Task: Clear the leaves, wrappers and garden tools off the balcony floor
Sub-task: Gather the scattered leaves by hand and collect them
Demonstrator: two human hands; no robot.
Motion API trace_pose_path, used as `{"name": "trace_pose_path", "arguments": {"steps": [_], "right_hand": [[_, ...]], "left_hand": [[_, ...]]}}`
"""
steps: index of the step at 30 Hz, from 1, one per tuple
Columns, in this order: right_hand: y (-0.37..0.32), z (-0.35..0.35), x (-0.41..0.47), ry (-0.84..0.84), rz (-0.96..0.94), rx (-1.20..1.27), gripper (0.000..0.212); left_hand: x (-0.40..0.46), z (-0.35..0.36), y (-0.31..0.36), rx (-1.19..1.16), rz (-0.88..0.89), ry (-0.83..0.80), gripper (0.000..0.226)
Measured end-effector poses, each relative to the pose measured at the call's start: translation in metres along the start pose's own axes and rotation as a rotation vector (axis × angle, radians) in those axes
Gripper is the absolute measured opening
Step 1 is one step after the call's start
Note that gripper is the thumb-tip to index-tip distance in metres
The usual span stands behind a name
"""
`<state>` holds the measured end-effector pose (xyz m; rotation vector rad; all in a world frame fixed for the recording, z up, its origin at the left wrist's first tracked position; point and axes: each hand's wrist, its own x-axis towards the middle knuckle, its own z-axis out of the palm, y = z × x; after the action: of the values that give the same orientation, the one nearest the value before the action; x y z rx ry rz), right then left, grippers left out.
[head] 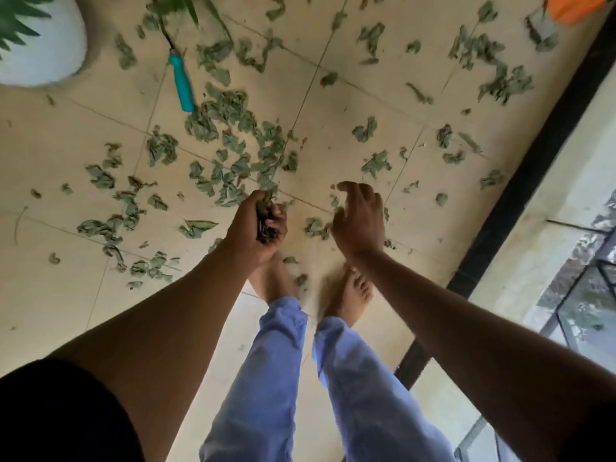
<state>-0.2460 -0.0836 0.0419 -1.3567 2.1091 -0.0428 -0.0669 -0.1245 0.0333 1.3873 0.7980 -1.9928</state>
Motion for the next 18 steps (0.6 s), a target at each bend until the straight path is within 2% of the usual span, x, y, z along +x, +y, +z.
{"name": "trace_pose_path", "arguments": {"steps": [4,7,10,14,18], "right_hand": [[0.073,0.058,0.01,-0.274,0.15,-0.144,0.053],[0.1,0.098,0.011,-0.389,0.151,-0.192,0.074],[0.103,0.132,0.007,-0.347,0.078,-0.136,0.087],[0.092,0.157,0.005,-0.264,-0.15,-0.169,0.073],[0.085,0.161,0.012,-0.268,-0.34,-0.283,0.066]], "left_hand": [[0.035,-0.04,-0.009,-0.019,-0.008,-0.063,0.026],[0.065,-0.07,-0.016,0.009,-0.038,-0.068,0.021],[0.088,-0.093,-0.024,0.061,-0.092,-0.018,0.024],[0.102,-0.111,-0.032,0.129,-0.137,-0.02,0.022],[0.104,-0.117,-0.04,0.343,-0.103,-0.006,0.028]]}}
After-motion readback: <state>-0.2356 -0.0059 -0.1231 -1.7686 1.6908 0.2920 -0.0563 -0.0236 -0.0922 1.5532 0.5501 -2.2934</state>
